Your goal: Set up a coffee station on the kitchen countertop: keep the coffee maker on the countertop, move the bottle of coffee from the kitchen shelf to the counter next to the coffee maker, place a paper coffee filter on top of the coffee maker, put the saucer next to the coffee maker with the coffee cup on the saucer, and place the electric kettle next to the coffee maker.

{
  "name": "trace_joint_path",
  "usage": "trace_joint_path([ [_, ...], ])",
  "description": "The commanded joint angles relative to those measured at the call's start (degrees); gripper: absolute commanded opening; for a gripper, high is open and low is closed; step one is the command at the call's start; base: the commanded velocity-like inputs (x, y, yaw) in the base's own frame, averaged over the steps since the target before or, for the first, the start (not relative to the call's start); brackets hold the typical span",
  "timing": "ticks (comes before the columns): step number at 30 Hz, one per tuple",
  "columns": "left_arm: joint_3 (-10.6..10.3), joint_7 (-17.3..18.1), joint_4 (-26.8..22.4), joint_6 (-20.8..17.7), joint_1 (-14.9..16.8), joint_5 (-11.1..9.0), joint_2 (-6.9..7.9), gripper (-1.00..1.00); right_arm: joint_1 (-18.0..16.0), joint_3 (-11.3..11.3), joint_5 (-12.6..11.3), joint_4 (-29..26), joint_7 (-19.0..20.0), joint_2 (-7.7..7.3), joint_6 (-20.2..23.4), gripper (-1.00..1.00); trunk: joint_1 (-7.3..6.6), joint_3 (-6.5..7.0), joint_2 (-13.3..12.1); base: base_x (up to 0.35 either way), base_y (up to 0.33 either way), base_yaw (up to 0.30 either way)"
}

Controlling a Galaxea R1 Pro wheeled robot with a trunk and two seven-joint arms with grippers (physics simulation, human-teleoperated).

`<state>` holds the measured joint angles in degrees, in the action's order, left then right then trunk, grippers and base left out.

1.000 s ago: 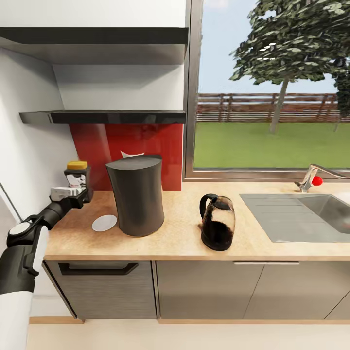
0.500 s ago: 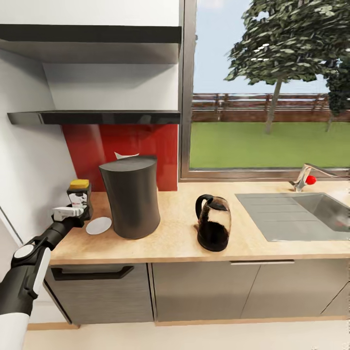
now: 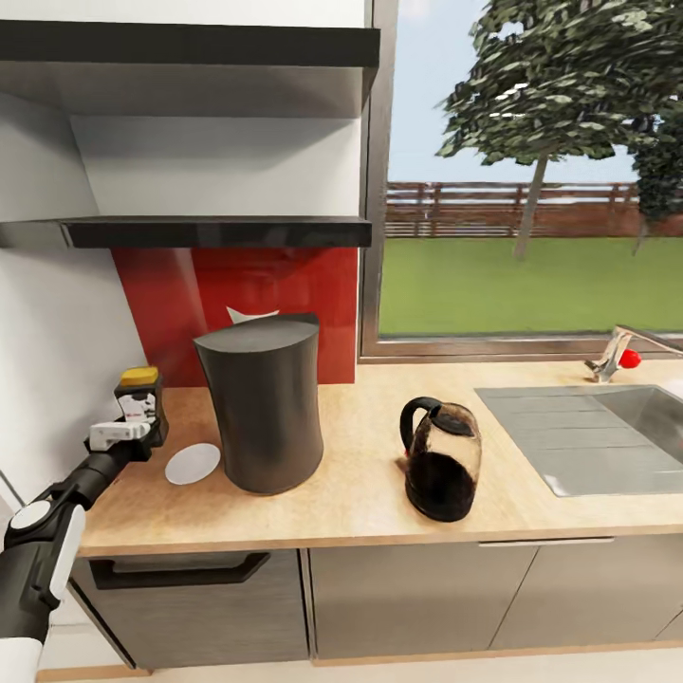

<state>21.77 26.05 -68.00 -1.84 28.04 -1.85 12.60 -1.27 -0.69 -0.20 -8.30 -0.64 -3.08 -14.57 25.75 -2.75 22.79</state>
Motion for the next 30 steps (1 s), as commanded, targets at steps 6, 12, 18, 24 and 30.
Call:
trace_joint_path([
  [6,1.3,0.2,0.1,-0.2,-0.1,0.1,-0.19,-1.0,0.0,0.1,0.0,0.1,-0.1,0.0,-0.2,1.0,0.04,-0.13,0.1,0.016,0.004,0.0],
  [12,1.1,0.2,0.8,-0.2,-0.1,0.0,-0.29,-1.0,0.0,0.2,0.0,0.8,-0.1,-0.13,-0.2,1.0,0.04,-0.13,0.1,0.2,0.102,0.0],
  [18,1.0,0.2,1.6,0.4,-0.1,0.0,-0.63,-1.0,0.0,0.1,0.0,1.4,-0.1,-0.17,-0.2,1.0,0.04,-0.13,0.1,0.147,0.097,0.0],
  [24,1.0,0.2,3.2,4.4,-0.1,0.0,-0.65,-1.0,0.0,0.2,0.0,1.5,0.0,-0.11,-0.1,1.0,0.04,-0.13,0.1,0.007,0.004,-0.026],
  [30,1.0,0.1,3.8,4.5,-0.1,0.0,-0.65,-1.0,0.0,0.2,0.0,1.5,0.0,-0.08,0.0,1.0,0.04,-0.13,0.1,0.081,0.044,-0.141],
])
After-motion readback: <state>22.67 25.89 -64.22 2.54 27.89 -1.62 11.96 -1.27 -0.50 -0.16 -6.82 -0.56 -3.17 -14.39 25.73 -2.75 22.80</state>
